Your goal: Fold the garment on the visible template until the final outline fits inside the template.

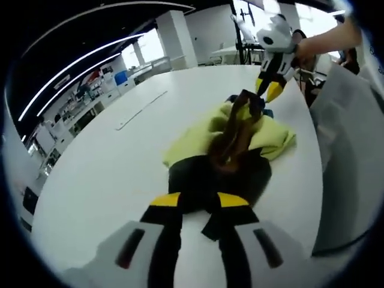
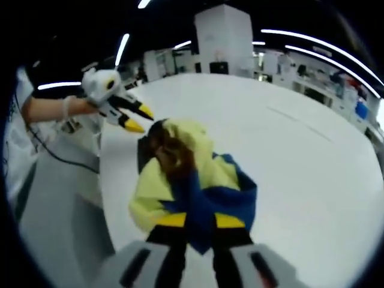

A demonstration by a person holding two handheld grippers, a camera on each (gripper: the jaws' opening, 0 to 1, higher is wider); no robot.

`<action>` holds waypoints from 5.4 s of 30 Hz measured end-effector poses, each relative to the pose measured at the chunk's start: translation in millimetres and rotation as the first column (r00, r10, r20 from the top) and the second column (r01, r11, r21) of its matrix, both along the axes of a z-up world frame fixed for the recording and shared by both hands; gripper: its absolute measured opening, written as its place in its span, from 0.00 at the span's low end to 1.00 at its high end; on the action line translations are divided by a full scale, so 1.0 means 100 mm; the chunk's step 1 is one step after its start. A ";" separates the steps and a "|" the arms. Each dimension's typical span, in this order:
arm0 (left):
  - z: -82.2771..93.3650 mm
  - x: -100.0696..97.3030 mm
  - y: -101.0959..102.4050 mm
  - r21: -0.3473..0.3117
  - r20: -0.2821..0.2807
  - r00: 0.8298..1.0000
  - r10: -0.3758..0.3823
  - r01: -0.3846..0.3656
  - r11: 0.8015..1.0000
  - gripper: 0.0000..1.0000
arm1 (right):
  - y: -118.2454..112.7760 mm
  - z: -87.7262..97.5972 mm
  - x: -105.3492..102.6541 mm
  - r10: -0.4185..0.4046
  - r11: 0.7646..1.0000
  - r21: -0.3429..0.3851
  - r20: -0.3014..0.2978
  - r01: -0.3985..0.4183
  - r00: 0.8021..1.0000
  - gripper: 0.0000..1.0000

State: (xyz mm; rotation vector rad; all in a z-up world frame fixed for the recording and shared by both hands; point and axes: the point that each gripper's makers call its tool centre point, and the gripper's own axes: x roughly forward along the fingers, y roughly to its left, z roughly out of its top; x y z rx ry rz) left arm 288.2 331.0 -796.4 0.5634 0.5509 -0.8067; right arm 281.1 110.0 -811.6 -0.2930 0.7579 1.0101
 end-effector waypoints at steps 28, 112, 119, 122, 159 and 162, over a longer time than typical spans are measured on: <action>-0.17 -0.01 -0.03 0.163 0.000 0.995 -0.101 0.100 0.982 0.01 | 0.00 -0.01 -0.02 -0.019 0.999 0.025 -0.025 0.020 1.000 0.00; 1.91 0.96 0.26 -0.333 0.224 0.932 0.285 -0.201 0.921 0.00 | -0.02 2.35 1.13 -0.253 0.932 0.349 0.440 0.095 0.862 0.00; 1.93 1.37 0.29 -0.394 0.198 0.925 0.323 -0.227 0.891 0.00 | -0.02 2.36 1.50 -0.281 0.927 0.356 0.447 0.119 0.850 0.00; 1.80 1.57 0.27 -0.398 0.172 0.925 0.339 -0.249 0.883 0.00 | -0.03 2.20 1.76 -0.295 0.926 0.348 0.421 0.147 0.858 0.00; -0.35 2.88 0.22 -0.141 -0.207 0.884 0.419 -0.450 0.882 0.00 | 0.01 -0.15 3.13 -0.284 0.959 0.028 0.108 0.283 0.953 0.00; -0.39 2.89 0.24 -0.147 -0.216 0.880 0.422 -0.457 0.877 0.00 | -0.01 -0.20 3.15 -0.280 0.960 0.019 0.104 0.279 0.954 0.00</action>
